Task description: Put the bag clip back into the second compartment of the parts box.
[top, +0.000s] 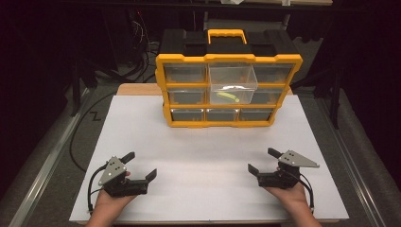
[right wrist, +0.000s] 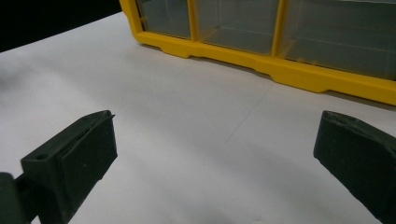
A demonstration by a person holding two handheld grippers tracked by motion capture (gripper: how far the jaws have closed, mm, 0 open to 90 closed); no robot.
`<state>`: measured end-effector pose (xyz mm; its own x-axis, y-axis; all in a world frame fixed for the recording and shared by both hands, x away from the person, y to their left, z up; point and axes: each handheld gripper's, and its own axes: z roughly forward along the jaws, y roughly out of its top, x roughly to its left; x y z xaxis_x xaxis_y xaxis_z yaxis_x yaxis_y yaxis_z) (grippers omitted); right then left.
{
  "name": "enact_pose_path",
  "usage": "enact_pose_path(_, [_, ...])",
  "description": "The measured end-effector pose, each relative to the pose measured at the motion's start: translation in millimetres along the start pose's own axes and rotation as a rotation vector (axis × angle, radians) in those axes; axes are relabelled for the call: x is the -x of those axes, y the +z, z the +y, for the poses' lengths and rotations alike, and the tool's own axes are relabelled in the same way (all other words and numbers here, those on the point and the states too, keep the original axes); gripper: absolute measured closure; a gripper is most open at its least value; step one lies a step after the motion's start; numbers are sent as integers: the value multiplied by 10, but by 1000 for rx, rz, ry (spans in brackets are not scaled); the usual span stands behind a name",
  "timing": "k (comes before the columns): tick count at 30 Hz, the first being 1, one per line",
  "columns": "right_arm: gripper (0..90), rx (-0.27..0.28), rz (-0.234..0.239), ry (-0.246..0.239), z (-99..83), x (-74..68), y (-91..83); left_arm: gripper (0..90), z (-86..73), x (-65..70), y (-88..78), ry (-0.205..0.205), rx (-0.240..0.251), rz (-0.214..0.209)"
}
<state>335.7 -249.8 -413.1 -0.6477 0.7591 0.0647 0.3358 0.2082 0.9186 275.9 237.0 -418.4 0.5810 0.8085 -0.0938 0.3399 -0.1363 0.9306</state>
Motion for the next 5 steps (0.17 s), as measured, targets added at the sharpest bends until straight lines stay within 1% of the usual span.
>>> enact_pose_path(5, [0, -14, -13, 0, -9, 0, 14, 14, 3, -5, 0, 0, 4, -8])
